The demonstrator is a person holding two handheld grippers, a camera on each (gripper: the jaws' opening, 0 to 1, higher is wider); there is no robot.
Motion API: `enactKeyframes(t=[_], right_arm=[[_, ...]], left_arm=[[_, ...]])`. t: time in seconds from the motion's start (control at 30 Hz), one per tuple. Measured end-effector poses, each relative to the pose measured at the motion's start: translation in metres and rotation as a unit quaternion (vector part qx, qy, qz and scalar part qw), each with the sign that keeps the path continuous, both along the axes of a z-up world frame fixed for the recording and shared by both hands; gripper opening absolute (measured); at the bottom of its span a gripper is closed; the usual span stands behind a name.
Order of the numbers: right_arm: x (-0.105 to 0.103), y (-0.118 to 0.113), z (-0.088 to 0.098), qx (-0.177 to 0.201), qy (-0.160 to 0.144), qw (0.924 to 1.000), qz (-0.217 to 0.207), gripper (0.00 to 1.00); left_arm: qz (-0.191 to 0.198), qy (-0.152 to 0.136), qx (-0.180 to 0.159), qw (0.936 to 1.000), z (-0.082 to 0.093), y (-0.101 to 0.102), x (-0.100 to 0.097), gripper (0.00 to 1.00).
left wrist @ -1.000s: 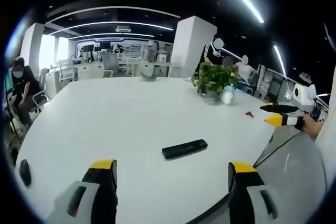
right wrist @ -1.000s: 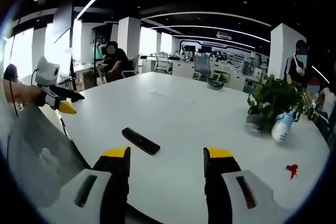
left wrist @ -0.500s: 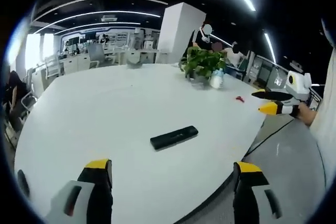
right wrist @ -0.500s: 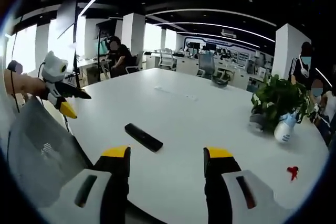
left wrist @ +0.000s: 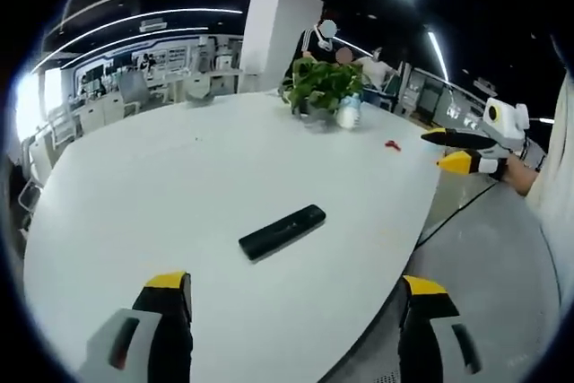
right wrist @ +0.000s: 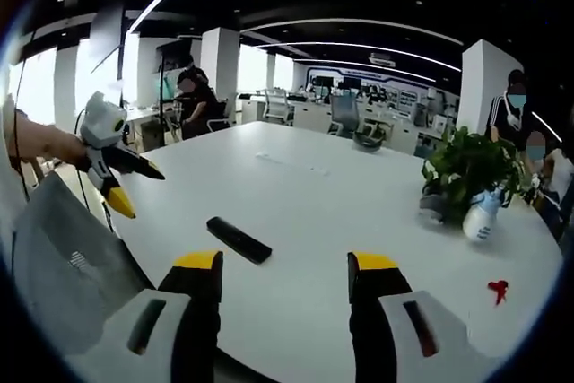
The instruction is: Press the specified remote control buttons in sequence, fully releasing each button before pressing the next.
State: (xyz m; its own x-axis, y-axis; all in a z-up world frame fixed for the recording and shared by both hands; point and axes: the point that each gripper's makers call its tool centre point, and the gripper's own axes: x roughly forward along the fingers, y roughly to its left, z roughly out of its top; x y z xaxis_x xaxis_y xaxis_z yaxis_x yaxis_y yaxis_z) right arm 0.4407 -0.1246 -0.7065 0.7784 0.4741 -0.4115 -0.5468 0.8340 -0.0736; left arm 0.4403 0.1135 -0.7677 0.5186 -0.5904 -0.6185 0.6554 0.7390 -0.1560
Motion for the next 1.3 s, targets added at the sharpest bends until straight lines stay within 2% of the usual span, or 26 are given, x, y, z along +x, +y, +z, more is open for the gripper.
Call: enactKeyframes(t=[0.33, 0.67, 0.83, 0.97, 1.3], right_arm=[[0.001, -0.002, 0.001, 0.002, -0.002, 1.0, -0.005, 0.58], [0.0, 0.0, 0.0, 0.0, 0.0, 1.0, 0.0, 0.57], [0.0, 0.0, 0.0, 0.001, 0.0, 1.0, -0.001, 0.57], [0.0, 0.0, 0.0, 0.001, 0.0, 1.0, -0.001, 0.58], [0.0, -0.001, 0.001, 0.002, -0.001, 1.0, -0.001, 0.57]], left_arm=[[-0.058, 0.017, 0.043, 0.9972, -0.02, -0.005, 0.003, 1.0], [-0.116, 0.018, 0.104, 0.9876, -0.037, -0.004, 0.001, 0.99], [-0.122, 0.027, 0.112, 0.9858, -0.04, -0.004, 0.005, 0.94], [-0.125, 0.033, 0.112, 0.9853, -0.043, -0.006, 0.008, 0.94], [-0.15, 0.035, 0.131, 0.9792, -0.051, -0.015, 0.016, 0.94]])
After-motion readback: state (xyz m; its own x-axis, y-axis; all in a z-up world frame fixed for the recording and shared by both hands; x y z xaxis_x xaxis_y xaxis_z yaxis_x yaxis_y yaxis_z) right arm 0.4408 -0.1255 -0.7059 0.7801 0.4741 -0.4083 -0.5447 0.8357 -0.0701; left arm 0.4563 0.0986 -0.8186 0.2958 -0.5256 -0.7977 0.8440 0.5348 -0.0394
